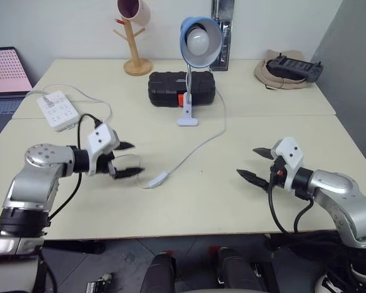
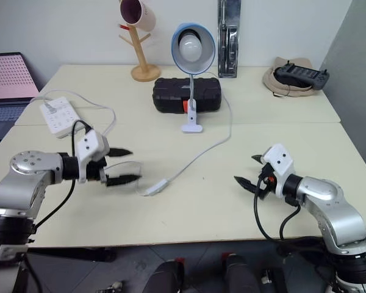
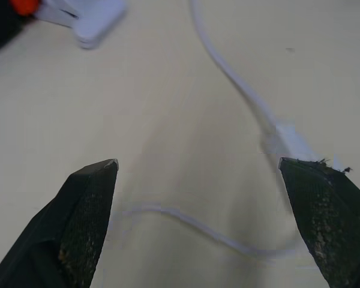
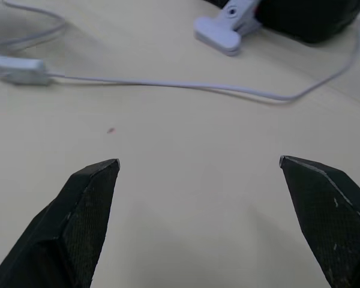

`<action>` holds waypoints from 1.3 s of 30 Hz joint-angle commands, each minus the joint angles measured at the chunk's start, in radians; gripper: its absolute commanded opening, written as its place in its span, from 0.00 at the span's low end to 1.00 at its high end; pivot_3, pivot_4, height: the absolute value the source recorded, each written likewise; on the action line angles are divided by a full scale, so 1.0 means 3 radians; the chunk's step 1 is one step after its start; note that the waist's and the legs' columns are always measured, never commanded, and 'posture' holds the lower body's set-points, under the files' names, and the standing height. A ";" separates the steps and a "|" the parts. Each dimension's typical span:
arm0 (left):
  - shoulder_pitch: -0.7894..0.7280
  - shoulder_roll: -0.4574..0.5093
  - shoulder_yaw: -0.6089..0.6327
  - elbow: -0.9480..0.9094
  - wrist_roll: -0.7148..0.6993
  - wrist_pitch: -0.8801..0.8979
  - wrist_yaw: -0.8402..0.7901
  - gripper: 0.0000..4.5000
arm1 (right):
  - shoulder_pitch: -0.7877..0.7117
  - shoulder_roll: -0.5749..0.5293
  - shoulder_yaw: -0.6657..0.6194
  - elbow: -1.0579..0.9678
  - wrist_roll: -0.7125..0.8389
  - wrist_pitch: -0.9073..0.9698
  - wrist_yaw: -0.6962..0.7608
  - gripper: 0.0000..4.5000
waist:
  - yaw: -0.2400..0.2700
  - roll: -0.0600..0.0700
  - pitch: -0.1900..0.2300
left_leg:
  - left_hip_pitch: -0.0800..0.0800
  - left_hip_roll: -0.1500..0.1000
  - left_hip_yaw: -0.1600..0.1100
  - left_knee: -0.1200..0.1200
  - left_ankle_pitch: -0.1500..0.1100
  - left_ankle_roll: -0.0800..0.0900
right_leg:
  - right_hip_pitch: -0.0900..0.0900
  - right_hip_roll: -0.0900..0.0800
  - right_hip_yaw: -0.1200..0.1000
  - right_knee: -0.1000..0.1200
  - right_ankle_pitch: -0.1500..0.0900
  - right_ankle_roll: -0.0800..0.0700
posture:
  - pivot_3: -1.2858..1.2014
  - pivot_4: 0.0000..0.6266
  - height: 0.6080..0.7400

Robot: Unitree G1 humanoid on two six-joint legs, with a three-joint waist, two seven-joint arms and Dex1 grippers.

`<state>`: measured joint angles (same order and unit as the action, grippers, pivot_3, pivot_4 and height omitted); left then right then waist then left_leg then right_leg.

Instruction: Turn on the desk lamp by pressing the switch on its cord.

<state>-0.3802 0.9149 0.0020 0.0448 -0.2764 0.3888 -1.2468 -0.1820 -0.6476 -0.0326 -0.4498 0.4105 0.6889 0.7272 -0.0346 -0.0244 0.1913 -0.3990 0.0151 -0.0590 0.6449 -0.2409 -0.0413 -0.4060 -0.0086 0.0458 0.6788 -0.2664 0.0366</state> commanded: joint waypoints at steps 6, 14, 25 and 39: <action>0.0256 -0.0075 -0.0097 -0.0344 0.0092 -0.0127 0.0124 1.00 | 0.0048 0.0037 0.0193 -0.0438 0.0308 0.0213 0.0075 1.00 | 0.0016 0.0000 0.0000 | 0.0000 0.0001 -0.0001 0.0001 0.0000 0.0000 | 0.0000 0.0000 -0.0002 -0.0001 -0.0002 0.0001 | 0.52 0.24 1.00; 0.0266 -0.0355 -0.0293 -0.0151 0.0329 -0.0340 0.0418 1.00 | 0.0083 0.0089 0.0285 -0.0557 0.0266 0.0211 -0.0113 1.00 | 0.0016 -0.0002 0.0001 | 0.0000 0.0001 -0.0001 0.0001 0.0000 0.0000 | 0.0000 0.0001 -0.0001 -0.0001 -0.0001 0.0002 | 0.52 0.24 1.00; 0.0242 -0.0450 -0.0390 0.0079 0.0392 -0.0568 0.0408 0.90 | 0.0100 0.0054 0.0210 -0.0578 0.0275 0.0231 -0.0248 1.00 | 0.0015 -0.0002 0.0001 | 0.0000 0.0001 0.0000 0.0002 0.0000 0.0000 | 0.0000 0.0001 -0.0001 -0.0001 -0.0001 0.0002 | 0.52 0.24 1.00; 0.0163 -0.0514 -0.0412 0.0294 0.0462 -0.0734 0.0423 0.21 | 0.0067 0.0042 0.0191 -0.0570 0.0293 0.0252 -0.0288 1.00 | 0.0016 -0.0002 0.0000 | 0.0001 0.0000 -0.0001 0.0002 0.0000 0.0000 | 0.0001 0.0001 -0.0001 0.0000 -0.0001 0.0002 | 0.52 0.24 1.00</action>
<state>-0.3224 0.7590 -0.1229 0.1255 -0.1536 0.1802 -1.1279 -0.1472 -0.6268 0.0522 -0.5870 0.4897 0.7712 0.6463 -0.0298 -0.0249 0.1914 -0.3987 0.0153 -0.0592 0.6455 -0.2409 -0.0412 -0.4056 -0.0082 0.0456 0.6788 -0.2667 0.0372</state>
